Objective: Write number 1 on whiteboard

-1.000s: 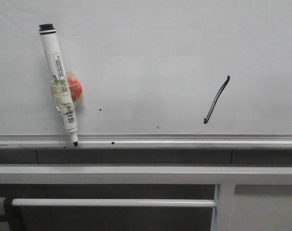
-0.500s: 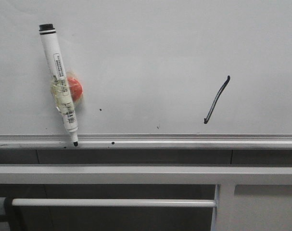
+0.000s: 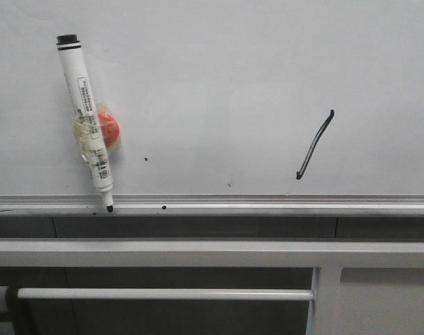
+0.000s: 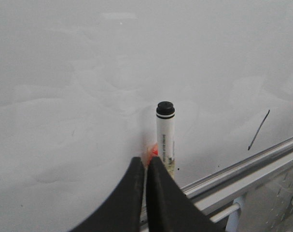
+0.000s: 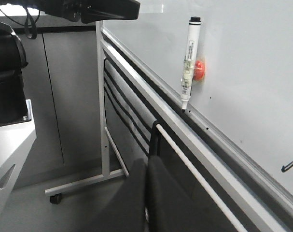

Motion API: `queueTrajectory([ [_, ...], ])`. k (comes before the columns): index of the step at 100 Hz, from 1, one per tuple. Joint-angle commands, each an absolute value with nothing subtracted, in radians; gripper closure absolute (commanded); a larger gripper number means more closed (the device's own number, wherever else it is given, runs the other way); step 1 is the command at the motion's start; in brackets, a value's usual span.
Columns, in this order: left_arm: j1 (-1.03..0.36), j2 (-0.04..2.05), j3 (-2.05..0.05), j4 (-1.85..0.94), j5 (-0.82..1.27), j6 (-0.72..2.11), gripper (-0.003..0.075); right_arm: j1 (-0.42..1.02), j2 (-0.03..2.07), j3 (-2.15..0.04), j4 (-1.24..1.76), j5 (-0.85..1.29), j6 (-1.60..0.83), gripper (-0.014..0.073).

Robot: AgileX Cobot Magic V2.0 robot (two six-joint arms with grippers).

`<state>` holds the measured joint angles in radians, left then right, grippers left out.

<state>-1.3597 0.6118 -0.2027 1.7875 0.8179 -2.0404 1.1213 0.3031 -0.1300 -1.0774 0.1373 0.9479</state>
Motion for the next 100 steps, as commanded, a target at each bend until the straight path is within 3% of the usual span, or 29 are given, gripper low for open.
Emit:
queueTrajectory([
  [1, -1.368, 0.614, -0.23, 1.847, 0.888, -2.044, 0.0741, 1.118, 0.311, -0.154, -1.105, 0.098, 0.951, 0.0657],
  [18, -1.271, 0.523, -0.231, 1.847, 0.784, -2.044, 0.0741, 1.118, 0.311, -0.154, -1.105, 0.098, 0.951, 0.0657],
  [51, -0.667, 0.147, -0.231, 1.847, 0.28, -1.965, 0.0741, 1.118, 0.311, -0.154, -1.105, 0.098, 0.951, 0.0657],
  [73, -0.367, 0.035, -0.231, 1.847, 0.205, -1.961, 0.0741, 1.118, 0.311, -0.154, -1.105, 0.098, 0.951, 0.0657],
  [100, -0.165, 0.033, -0.227, 1.847, 0.083, -2.009, 0.0741, 1.118, 0.311, -0.154, -1.105, 0.098, 0.951, 0.0657],
])
